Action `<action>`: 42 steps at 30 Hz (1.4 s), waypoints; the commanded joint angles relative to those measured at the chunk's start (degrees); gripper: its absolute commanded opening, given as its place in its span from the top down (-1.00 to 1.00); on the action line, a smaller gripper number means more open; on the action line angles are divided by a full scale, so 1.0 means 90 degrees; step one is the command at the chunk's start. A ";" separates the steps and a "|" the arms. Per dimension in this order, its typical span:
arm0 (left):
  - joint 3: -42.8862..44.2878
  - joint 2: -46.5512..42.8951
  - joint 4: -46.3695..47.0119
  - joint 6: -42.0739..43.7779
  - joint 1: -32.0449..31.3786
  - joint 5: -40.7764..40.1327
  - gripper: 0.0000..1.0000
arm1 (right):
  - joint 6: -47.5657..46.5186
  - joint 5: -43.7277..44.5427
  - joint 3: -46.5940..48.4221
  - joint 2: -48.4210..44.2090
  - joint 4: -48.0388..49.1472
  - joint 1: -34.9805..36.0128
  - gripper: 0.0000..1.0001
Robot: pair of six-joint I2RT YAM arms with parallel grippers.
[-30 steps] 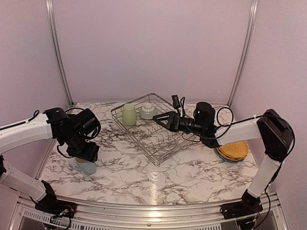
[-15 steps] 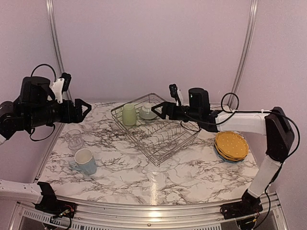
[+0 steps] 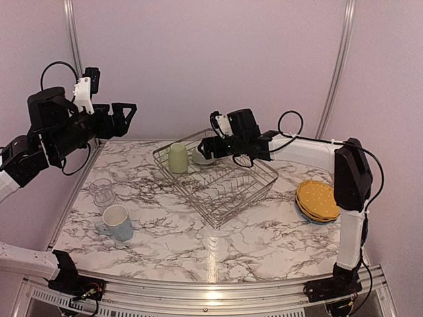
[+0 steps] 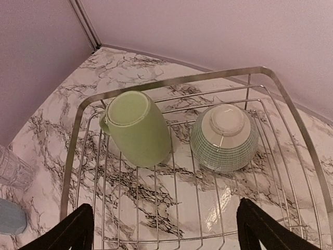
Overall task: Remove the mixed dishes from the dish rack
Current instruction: Grab the cup from the dish rack.
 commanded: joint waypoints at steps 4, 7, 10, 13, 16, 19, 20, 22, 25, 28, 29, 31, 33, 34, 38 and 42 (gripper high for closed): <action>-0.1052 -0.0588 0.0992 0.0539 0.0009 -0.0857 -0.93 | -0.0551 0.0399 0.1665 0.1284 -0.0595 0.0342 -0.88; -0.1245 -0.0640 0.1072 0.0537 0.0009 -0.0930 -0.93 | -0.0684 0.0399 0.2467 0.1854 -0.0647 0.0411 -0.89; -0.1348 -0.0641 0.1091 0.0510 0.0009 -0.0789 -0.93 | -0.0772 0.0368 0.3143 0.2435 -0.0682 0.0430 -0.90; -0.1392 -0.0674 0.1088 0.0503 0.0014 -0.0759 -0.93 | -0.0843 0.0211 0.3685 0.2856 -0.0664 0.0430 -0.94; -0.1434 -0.0748 0.1111 0.0528 0.0018 -0.0761 -0.93 | -0.0896 0.0012 0.4066 0.3193 -0.0511 0.0438 -0.97; -0.1478 -0.0797 0.1135 0.0559 0.0020 -0.0792 -0.93 | -0.0966 -0.0068 0.4375 0.3517 -0.0383 0.0439 -0.97; -0.1484 -0.0792 0.1140 0.0564 0.0019 -0.0811 -0.93 | -0.0983 -0.0071 0.4438 0.3613 -0.0323 0.0441 -0.97; -0.1494 -0.0797 0.1141 0.0577 0.0021 -0.0827 -0.94 | -0.1021 -0.0032 0.4588 0.3809 -0.0217 0.0446 -0.97; -0.1519 -0.0814 0.1161 0.0620 0.0021 -0.0879 -0.93 | -0.1171 -0.0162 0.4733 0.4045 -0.0014 0.0448 -0.97; -0.1542 -0.0819 0.1185 0.0631 0.0027 -0.0915 -0.94 | -0.1231 -0.0065 0.4858 0.4251 0.0129 0.0439 -0.97; -0.1552 -0.0819 0.1189 0.0634 0.0032 -0.0906 -0.94 | -0.1245 -0.0040 0.4890 0.4297 0.0179 0.0439 -0.97; -0.1553 -0.0795 0.1201 0.0620 0.0029 -0.0870 -0.94 | -0.1288 -0.0040 0.4960 0.4398 0.0293 0.0439 -0.97; -0.1553 -0.0772 0.1204 0.0615 0.0028 -0.0834 -0.94 | -0.1332 -0.0041 0.5098 0.4522 0.0329 0.0440 -0.96; -0.1553 -0.0761 0.1199 0.0618 0.0033 -0.0823 -0.94 | -0.1378 -0.0054 0.5176 0.4573 0.0348 0.0444 -0.95; -0.1553 -0.0721 0.1192 0.0614 0.0052 -0.0808 -0.94 | -0.1400 -0.0050 0.5345 0.4740 0.0472 0.0425 -0.88; -0.1553 -0.0685 0.1195 0.0609 0.0068 -0.0808 -0.94 | -0.1400 -0.0174 0.5396 0.4820 0.0626 0.0392 -0.73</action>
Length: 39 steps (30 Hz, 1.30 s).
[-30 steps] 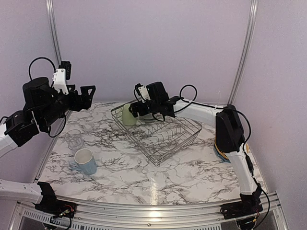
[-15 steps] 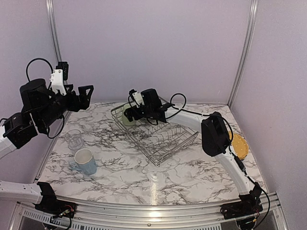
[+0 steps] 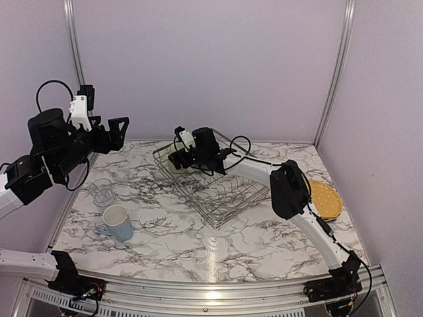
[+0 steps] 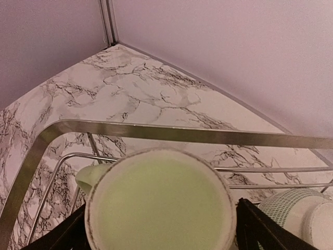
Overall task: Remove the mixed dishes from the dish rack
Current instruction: Grab the cup from the dish rack, then pass from the right arm to the left
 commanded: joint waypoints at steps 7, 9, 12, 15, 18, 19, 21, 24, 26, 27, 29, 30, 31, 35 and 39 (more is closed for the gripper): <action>-0.0083 0.0095 0.0140 0.0064 0.0072 0.0003 -0.94 | -0.0071 -0.0152 0.0327 0.0088 0.0280 -0.0019 -0.29; -0.0088 0.0108 0.0128 0.0055 0.0073 0.0008 -0.94 | -0.0227 -0.0153 0.0291 -0.0034 0.0258 -0.0020 -0.15; -0.0084 0.0126 0.0137 0.0052 0.0069 0.0000 -0.94 | -0.0188 -0.0160 0.0106 -0.0302 0.0262 -0.0019 0.01; -0.0099 0.0152 0.0138 0.0053 0.0069 -0.0020 -0.94 | -0.0123 -0.0155 -0.0152 -0.0635 0.0243 -0.0022 0.14; -0.0108 0.0191 0.0137 0.0054 0.0069 -0.0046 -0.94 | 0.0094 -0.0128 -0.0410 -0.1014 0.0266 -0.0018 0.25; -0.0106 0.0211 0.0147 0.0059 0.0068 -0.0048 -0.94 | 0.0153 -0.0116 -0.0513 -0.1154 0.0303 -0.0018 0.27; -0.0108 0.0255 0.0138 0.0063 0.0077 -0.0070 -0.94 | 0.0280 -0.0108 -0.0764 -0.1420 0.0432 -0.0022 0.32; -0.0110 0.0338 0.0137 0.0073 0.0083 -0.0096 -0.94 | 0.0450 -0.0197 -0.1011 -0.1741 0.0706 -0.0018 0.38; -0.0107 0.0391 0.0142 0.0078 0.0083 -0.0108 -0.94 | 0.0626 -0.0287 -0.1039 -0.1873 0.0735 -0.0022 0.41; -0.0105 0.0412 0.0147 0.0076 0.0085 -0.0117 -0.94 | 0.0720 -0.0321 -0.1061 -0.1943 0.0740 -0.0017 0.43; -0.0085 0.0474 0.0156 0.0062 0.0080 -0.0105 -0.94 | 0.0925 -0.0434 -0.1216 -0.2138 0.0824 -0.0031 0.45; -0.0052 0.0521 0.0159 0.0035 0.0078 -0.0079 -0.94 | 0.1050 -0.0499 -0.1396 -0.2268 0.0937 -0.0045 0.45; 0.0000 0.0575 0.0140 -0.0002 0.0090 -0.0034 -0.94 | 0.1231 -0.0592 -0.1634 -0.2443 0.1100 -0.0067 0.46; 0.0418 0.0806 -0.0169 -0.0378 0.0078 0.0184 -0.94 | 0.2267 -0.1311 -0.3079 -0.3268 0.2276 -0.0241 0.47; 0.0955 0.1011 -0.0553 -0.1140 0.0085 0.0811 -0.94 | 0.3466 -0.1991 -0.4519 -0.4068 0.3450 -0.0431 0.47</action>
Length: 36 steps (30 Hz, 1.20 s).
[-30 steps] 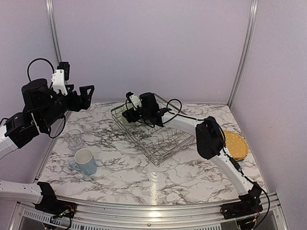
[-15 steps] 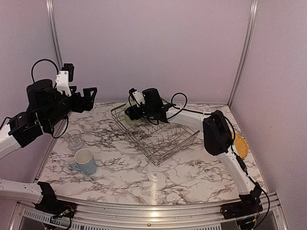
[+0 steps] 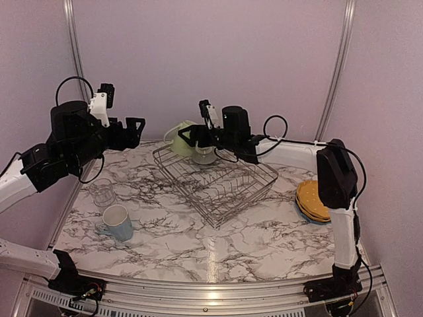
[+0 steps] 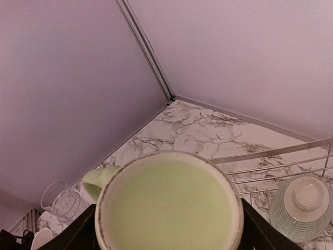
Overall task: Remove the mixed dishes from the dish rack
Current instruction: Pass from the right arm to the left
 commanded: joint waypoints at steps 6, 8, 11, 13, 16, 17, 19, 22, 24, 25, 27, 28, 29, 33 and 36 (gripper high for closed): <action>0.0699 0.0449 0.0011 -0.2560 0.0035 0.2263 -0.98 | 0.3030 -0.1338 -0.2404 -0.1520 0.3494 -0.0404 0.47; 0.0521 0.0532 0.0422 -0.3026 0.0031 0.2691 -0.98 | 0.3624 -0.1525 -0.2860 -0.1700 0.4076 -0.0425 0.47; 0.0106 0.0648 0.1137 -0.3631 0.0028 0.3067 -0.98 | 0.4341 -0.1704 -0.3509 -0.1933 0.4913 -0.0454 0.46; -0.0173 0.0768 0.1589 -0.3998 0.0031 0.3307 -0.94 | 0.4876 -0.1720 -0.3906 -0.2034 0.5521 -0.0449 0.46; -0.0577 0.0999 0.2450 -0.4568 0.0025 0.3497 -0.85 | 0.5855 -0.1568 -0.4516 -0.2021 0.6772 -0.0461 0.45; -0.0681 0.1127 0.2710 -0.4765 0.0025 0.3610 -0.81 | 0.6145 -0.1530 -0.4665 -0.1981 0.7198 -0.0459 0.45; -0.0774 0.1408 0.3077 -0.5109 0.0029 0.3777 -0.76 | 0.6610 -0.1473 -0.4842 -0.1844 0.7857 -0.0479 0.45; -0.0814 0.1842 0.3535 -0.5562 0.0024 0.4056 -0.68 | 0.6973 -0.1434 -0.4915 -0.1734 0.8338 -0.0438 0.46; -0.0790 0.2133 0.3858 -0.5795 0.0028 0.4204 -0.64 | 0.7042 -0.1386 -0.4988 -0.1730 0.8510 -0.0400 0.45; -0.0779 0.2249 0.3980 -0.5904 0.0027 0.4267 -0.61 | 0.7043 -0.1379 -0.5026 -0.1745 0.8534 -0.0395 0.45; -0.0766 0.2438 0.4178 -0.6115 0.0025 0.4328 -0.55 | 0.7049 -0.1373 -0.5088 -0.1761 0.8564 -0.0393 0.46; -0.0766 0.2522 0.4245 -0.6225 0.0024 0.4350 -0.53 | 0.7047 -0.1383 -0.5096 -0.1775 0.8580 -0.0389 0.46; -0.0782 0.2587 0.4385 -0.6329 0.0029 0.4386 -0.50 | 0.7053 -0.1401 -0.5097 -0.1765 0.8585 -0.0384 0.46; -0.0739 0.2853 0.4983 -0.6601 0.0025 0.4551 -0.30 | 0.7023 -0.1413 -0.5107 -0.1745 0.8600 -0.0347 0.46; -0.0566 0.3082 0.5168 -0.6686 0.0001 0.4700 -0.13 | 0.7019 -0.1392 -0.5107 -0.1695 0.8613 -0.0340 0.45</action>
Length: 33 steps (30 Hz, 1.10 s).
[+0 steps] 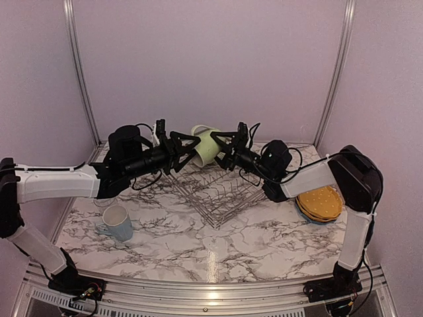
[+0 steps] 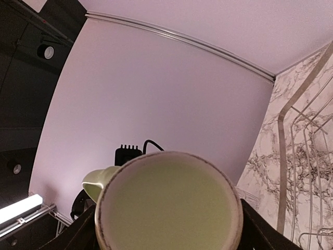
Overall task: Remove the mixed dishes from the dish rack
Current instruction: Pass from the right arm to the left
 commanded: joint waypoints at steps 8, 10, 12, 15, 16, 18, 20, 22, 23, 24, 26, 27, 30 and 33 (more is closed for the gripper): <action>0.0355 0.0527 0.0642 -0.0412 -0.0005 0.0251 0.36 | 0.0035 0.0100 0.0118 0.0015 0.1772 0.0127 0.45; 0.0431 0.0565 0.0550 -0.0372 -0.0007 0.0265 0.48 | 0.0062 0.0121 0.0063 0.0008 0.1848 0.0130 0.45; 0.0441 0.0566 0.0490 -0.0322 0.0002 0.0237 0.53 | 0.0037 0.0164 -0.0013 -0.0025 0.1873 0.0128 0.44; 0.0456 0.0548 0.0395 -0.0246 -0.0004 0.0206 0.62 | -0.0002 0.0115 -0.0020 -0.0051 0.1830 0.0139 0.43; 0.0456 0.0531 0.0398 -0.0227 -0.0005 0.0210 0.67 | 0.0007 0.0105 -0.0033 -0.0049 0.1859 0.0140 0.42; 0.0456 0.0496 0.0362 -0.0171 0.0000 0.0191 0.80 | 0.0000 0.0102 -0.0049 -0.0048 0.1867 0.0146 0.38; 0.0441 0.0415 0.0269 -0.0069 0.0001 0.0145 0.98 | -0.0017 0.0069 -0.0054 -0.0039 0.1854 0.0158 0.31; 0.0413 0.0285 0.0152 0.0072 0.0003 0.0061 1.00 | -0.0032 0.0063 -0.0066 -0.0038 0.1864 0.0160 0.25; 0.0394 0.0197 0.0089 0.0172 0.0004 0.0004 1.00 | -0.0051 0.0054 -0.0073 -0.0043 0.1862 0.0162 0.20; 0.0381 0.0115 -0.0006 0.0270 -0.0002 -0.0056 1.00 | -0.0078 0.0049 -0.0083 -0.0048 0.1852 0.0162 0.15; 0.0380 -0.0078 -0.0235 0.0480 -0.0005 -0.0181 1.00 | -0.0128 0.0059 -0.0114 -0.0066 0.1831 0.0166 0.03; 0.0382 -0.0177 -0.0349 0.0569 -0.0002 -0.0245 1.00 | -0.0161 0.0062 -0.0126 -0.0075 0.1820 0.0161 -0.05; 0.0318 -0.0450 -0.0573 0.0760 0.0006 -0.0458 1.00 | -0.0197 0.0054 -0.0119 -0.0070 0.1773 0.0171 -0.32; 0.0201 -0.0673 -0.0484 0.0742 0.0036 -0.0516 1.00 | -0.0221 0.0051 -0.0072 -0.0044 0.1764 0.0187 -0.67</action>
